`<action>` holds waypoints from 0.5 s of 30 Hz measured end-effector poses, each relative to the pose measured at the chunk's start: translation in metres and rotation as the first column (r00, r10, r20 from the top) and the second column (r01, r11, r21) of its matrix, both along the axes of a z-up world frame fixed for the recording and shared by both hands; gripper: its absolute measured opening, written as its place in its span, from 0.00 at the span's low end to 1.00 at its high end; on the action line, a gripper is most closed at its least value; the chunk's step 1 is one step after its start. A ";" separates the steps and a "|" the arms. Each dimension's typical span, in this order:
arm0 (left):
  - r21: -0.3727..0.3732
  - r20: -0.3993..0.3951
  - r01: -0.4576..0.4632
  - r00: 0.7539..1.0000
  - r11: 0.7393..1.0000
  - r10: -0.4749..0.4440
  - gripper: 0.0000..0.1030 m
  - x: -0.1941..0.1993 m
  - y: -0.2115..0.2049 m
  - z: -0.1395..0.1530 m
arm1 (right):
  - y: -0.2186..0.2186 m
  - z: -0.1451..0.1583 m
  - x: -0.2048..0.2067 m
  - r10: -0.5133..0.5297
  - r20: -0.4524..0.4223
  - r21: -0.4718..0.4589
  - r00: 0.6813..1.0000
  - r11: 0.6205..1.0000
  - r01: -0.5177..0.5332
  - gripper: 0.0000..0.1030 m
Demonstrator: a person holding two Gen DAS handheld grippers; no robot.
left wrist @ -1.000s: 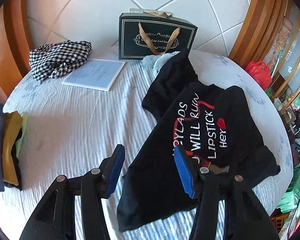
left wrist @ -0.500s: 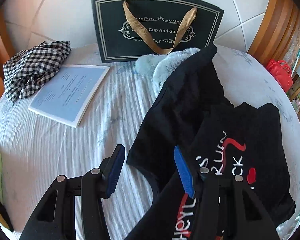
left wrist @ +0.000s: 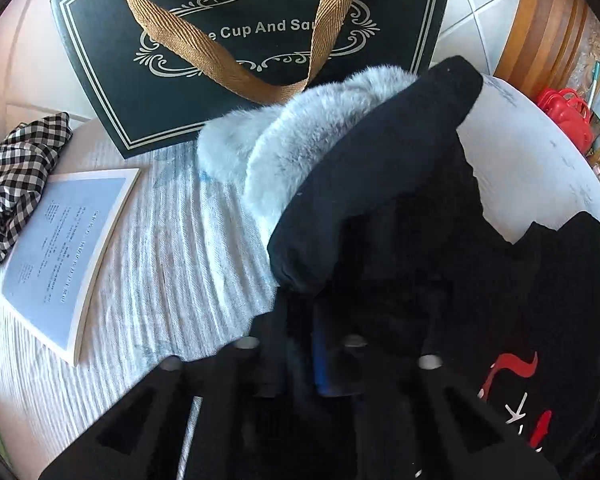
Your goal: Fold clothes
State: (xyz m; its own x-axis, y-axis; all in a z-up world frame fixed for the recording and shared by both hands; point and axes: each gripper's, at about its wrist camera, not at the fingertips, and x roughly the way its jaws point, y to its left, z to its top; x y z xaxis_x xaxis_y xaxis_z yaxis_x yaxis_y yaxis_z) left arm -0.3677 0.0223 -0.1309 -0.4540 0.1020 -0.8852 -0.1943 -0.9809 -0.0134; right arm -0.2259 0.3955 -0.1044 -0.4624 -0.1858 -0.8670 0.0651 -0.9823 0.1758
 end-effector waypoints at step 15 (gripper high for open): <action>-0.060 -0.119 -0.319 0.943 0.946 0.310 0.03 0.081 -0.135 0.065 | -0.129 0.068 0.051 0.396 -0.157 -0.293 0.905 0.856 -0.425 0.16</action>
